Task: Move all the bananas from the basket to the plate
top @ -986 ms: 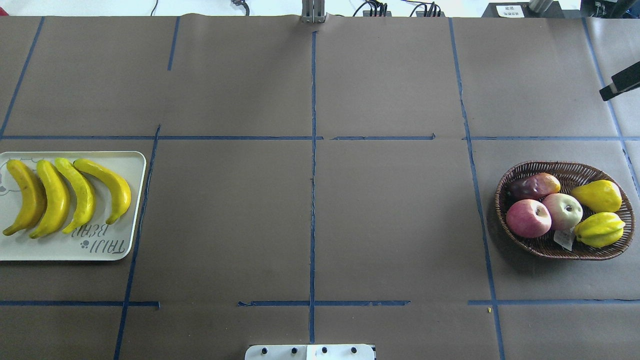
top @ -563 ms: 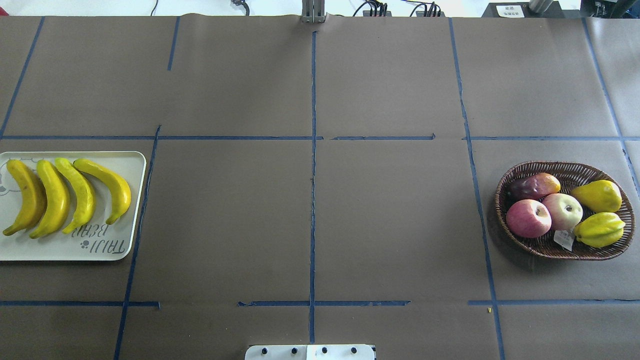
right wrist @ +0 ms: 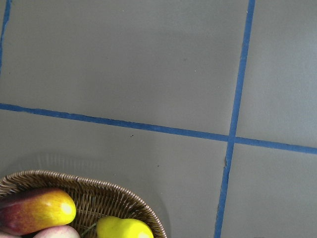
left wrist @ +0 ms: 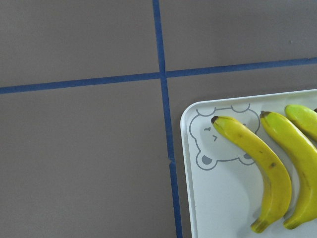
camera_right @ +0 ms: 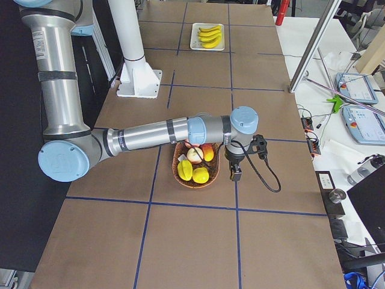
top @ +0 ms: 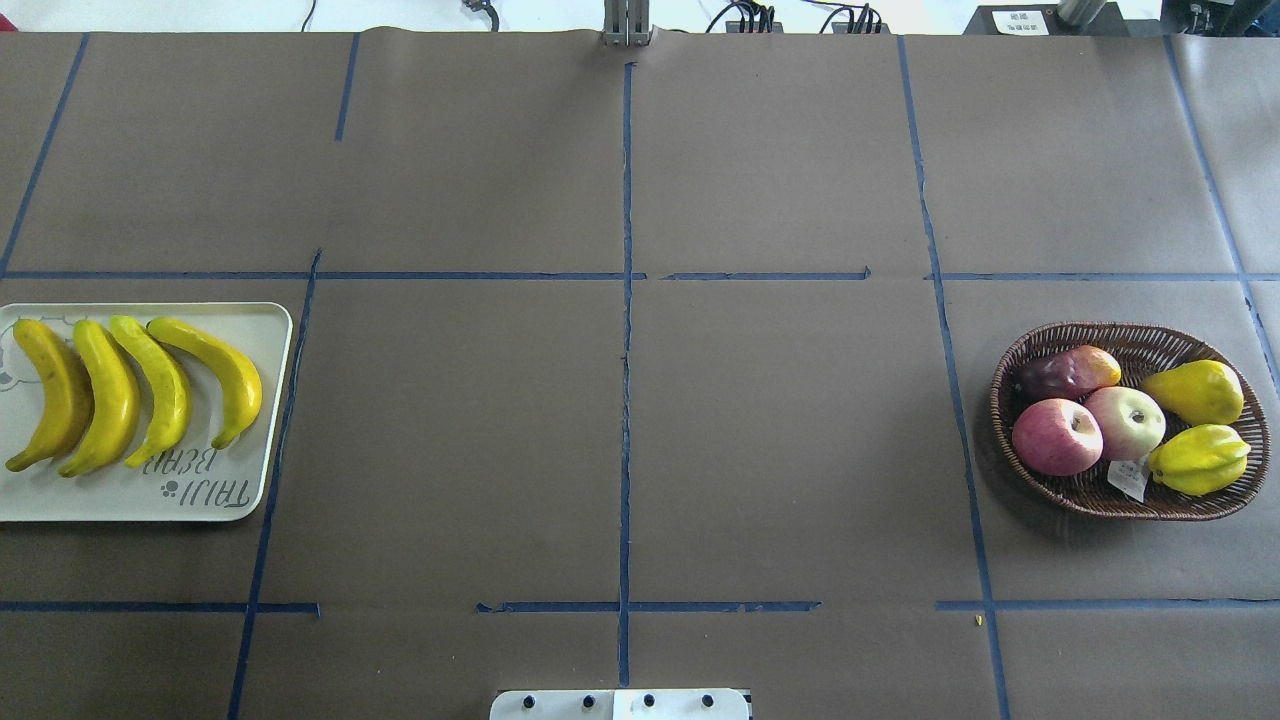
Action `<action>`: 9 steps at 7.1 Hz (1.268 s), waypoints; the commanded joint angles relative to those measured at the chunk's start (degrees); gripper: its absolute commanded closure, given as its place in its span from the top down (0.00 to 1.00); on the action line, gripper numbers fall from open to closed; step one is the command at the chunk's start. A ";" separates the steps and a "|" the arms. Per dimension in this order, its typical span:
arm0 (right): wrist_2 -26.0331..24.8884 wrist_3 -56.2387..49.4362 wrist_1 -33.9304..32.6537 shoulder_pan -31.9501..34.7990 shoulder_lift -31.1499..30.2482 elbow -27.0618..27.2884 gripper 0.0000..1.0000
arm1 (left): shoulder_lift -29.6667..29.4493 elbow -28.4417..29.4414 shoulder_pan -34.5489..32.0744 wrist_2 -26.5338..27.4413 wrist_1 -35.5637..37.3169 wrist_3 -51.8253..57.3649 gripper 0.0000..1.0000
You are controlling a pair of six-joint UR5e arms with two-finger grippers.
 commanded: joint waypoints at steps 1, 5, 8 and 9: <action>3.16 -0.07 -0.13 1.09 -1.51 -1.46 1.00 | 1.58 -0.53 -0.08 -0.20 -0.09 0.06 1.00; 3.09 -1.03 0.40 4.94 -8.35 -1.82 1.00 | 1.68 -0.62 -1.13 -0.11 -0.09 -0.02 1.00; 2.74 -3.93 0.40 6.89 -8.90 -2.35 1.00 | 1.50 -0.71 -1.22 -0.11 -0.09 -0.02 1.00; 2.74 -4.02 0.40 7.15 -8.99 -2.35 1.00 | 1.50 -0.71 -1.22 -0.11 -0.09 -0.02 1.00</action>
